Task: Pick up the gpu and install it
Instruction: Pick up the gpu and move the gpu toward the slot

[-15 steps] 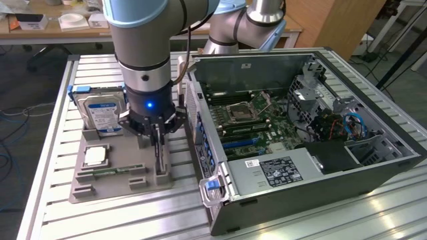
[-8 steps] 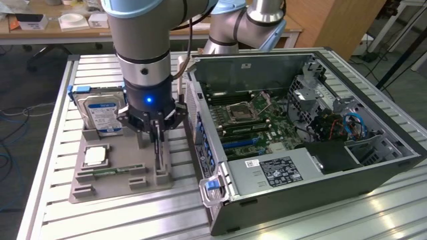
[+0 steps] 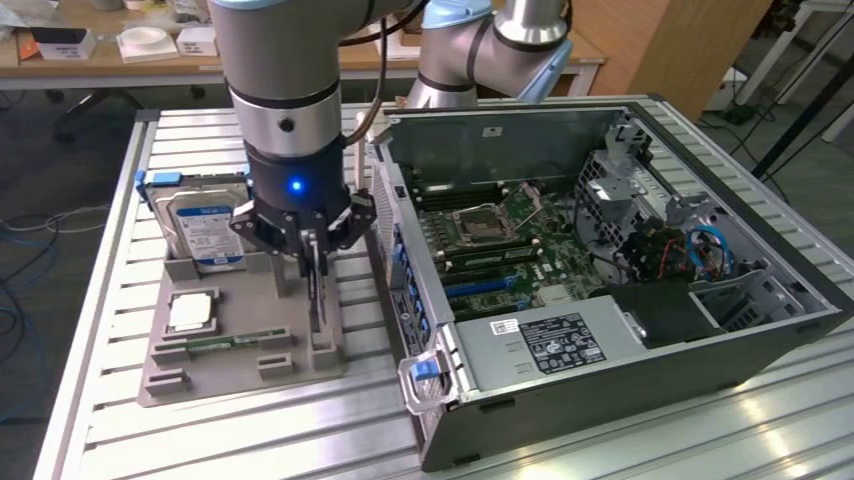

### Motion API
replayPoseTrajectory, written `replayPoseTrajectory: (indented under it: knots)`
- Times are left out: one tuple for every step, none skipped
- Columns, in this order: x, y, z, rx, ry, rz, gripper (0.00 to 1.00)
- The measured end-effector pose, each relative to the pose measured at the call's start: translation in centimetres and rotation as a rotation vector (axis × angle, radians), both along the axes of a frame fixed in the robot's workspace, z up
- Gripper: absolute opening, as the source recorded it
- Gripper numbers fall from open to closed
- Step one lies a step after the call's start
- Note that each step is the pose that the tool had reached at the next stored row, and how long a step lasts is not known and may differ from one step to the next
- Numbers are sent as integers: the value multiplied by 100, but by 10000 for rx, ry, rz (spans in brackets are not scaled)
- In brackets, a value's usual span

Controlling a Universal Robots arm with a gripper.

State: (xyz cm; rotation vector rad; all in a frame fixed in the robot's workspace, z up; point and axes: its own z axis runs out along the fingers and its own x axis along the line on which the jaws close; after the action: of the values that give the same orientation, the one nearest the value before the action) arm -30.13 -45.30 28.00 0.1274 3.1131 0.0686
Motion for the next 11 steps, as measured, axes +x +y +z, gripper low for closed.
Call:
replayPoseTrajectory:
  knots:
    - [0, 0, 18, 1, 0, 0, 26]
    - [0, 0, 37, 0, -1, 0, 26]
    - [0, 0, 56, 0, 0, 0, 26]
    - [0, 0, 77, 0, 0, 0, 26]
    - [0, 0, 96, 0, 0, 0, 26]
    - [0, 0, 117, 0, 1, 0, 26]
    - [0, 0, 137, 0, 0, 0, 26]
    - [0, 0, 157, 0, 0, 0, 26]
    - [0, 0, 176, 1, 0, 0, 26]
    - [0, 0, 197, 1, 0, 0, 26]
    - [0, 0, 216, 0, 0, 0, 26]
